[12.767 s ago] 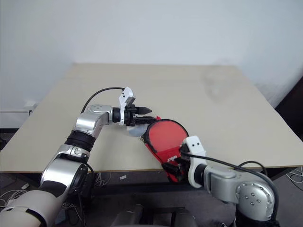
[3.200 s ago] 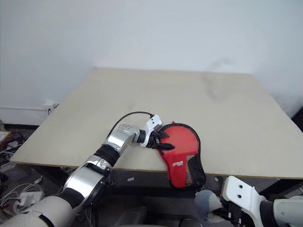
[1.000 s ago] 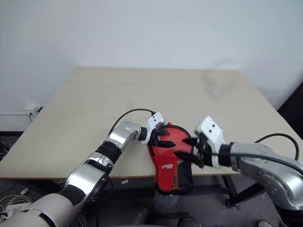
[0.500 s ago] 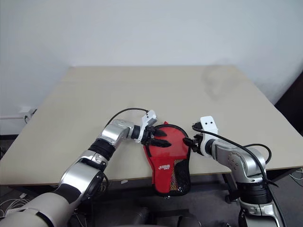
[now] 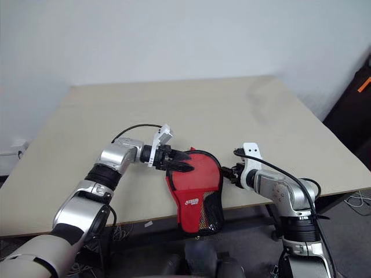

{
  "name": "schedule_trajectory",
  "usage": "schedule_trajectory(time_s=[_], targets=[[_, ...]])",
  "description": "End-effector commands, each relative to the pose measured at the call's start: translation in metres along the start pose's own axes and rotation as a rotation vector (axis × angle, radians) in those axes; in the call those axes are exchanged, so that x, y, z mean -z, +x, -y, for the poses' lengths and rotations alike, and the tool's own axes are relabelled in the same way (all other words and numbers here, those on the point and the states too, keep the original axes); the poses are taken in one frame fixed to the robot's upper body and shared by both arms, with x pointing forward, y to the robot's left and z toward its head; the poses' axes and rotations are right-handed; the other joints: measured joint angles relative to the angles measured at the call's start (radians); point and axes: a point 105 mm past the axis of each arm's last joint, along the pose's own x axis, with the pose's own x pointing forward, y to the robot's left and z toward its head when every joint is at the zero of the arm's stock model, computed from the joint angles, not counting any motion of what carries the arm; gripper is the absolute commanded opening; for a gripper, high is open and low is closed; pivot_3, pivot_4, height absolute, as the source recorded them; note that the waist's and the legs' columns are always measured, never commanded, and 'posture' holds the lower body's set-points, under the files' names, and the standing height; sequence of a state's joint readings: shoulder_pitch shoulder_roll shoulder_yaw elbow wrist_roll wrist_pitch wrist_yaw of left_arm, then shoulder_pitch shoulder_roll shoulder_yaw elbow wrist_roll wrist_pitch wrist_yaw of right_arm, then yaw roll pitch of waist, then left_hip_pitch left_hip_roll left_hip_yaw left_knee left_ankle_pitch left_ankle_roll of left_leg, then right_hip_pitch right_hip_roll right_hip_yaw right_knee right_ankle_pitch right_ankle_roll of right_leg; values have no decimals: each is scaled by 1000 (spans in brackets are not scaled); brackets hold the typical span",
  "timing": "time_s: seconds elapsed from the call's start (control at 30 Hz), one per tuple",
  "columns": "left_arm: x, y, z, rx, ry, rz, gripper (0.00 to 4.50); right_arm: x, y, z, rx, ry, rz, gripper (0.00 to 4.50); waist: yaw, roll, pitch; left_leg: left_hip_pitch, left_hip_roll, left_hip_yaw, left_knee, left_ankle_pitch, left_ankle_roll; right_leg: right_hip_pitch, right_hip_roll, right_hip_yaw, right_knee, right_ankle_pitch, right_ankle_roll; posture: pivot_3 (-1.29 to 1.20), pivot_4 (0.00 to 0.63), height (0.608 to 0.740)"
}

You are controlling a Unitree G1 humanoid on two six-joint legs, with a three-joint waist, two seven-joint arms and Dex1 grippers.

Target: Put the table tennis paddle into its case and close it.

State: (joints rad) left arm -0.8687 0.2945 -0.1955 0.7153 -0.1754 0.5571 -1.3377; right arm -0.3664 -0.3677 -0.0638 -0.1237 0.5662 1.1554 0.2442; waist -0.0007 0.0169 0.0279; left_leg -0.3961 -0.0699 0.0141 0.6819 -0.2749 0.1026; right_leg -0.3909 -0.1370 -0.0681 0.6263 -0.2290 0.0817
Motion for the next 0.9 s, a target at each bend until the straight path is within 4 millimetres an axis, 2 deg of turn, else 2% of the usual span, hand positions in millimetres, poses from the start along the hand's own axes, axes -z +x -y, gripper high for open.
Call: schedule_trajectory(time_s=[0.03,0.23,0.4,0.5,0.73,0.83,0.9], targets=[[-20,-6,1,-6,37,52,3817,-19,-1,-8,-27,-24,53,2933,0,0,1,0,0,-1,0,0,0,-1,0,1,1,2,-3,0,0,701],[-18,-7,3,-3,26,54,3817,-16,4,-12,-49,-22,30,2933,2,0,1,-1,-1,-1,1,1,4,-2,1,3,1,4,-7,0,0,701],[-18,-18,8,19,17,57,3817,-8,13,-12,-53,-3,-4,2933,0,-1,1,-2,-2,0,1,0,8,-4,0,5,1,5,-8,0,0,701],[-9,-23,8,9,19,25,3817,-4,18,-14,-58,-2,-14,2337,0,0,1,-2,-2,0,1,0,7,-4,0,6,2,5,-9,0,0,701],[5,-26,8,-8,-10,2,3817,-6,23,-27,-97,-39,-5,28,0,-1,1,-1,-2,0,3,0,7,-7,3,10,6,6,-10,0,0,701],[11,-26,8,-15,-25,-6,3817,-11,23,-28,-100,-49,24,28,0,-2,1,-1,-4,1,3,0,7,-12,3,16,12,6,-10,0,0,701],[17,-26,8,-18,-36,-17,3817,-22,20,-30,-109,-46,76,28,0,-2,1,-1,-5,1,3,0,7,-16,5,23,15,6,-10,0,0,701]])
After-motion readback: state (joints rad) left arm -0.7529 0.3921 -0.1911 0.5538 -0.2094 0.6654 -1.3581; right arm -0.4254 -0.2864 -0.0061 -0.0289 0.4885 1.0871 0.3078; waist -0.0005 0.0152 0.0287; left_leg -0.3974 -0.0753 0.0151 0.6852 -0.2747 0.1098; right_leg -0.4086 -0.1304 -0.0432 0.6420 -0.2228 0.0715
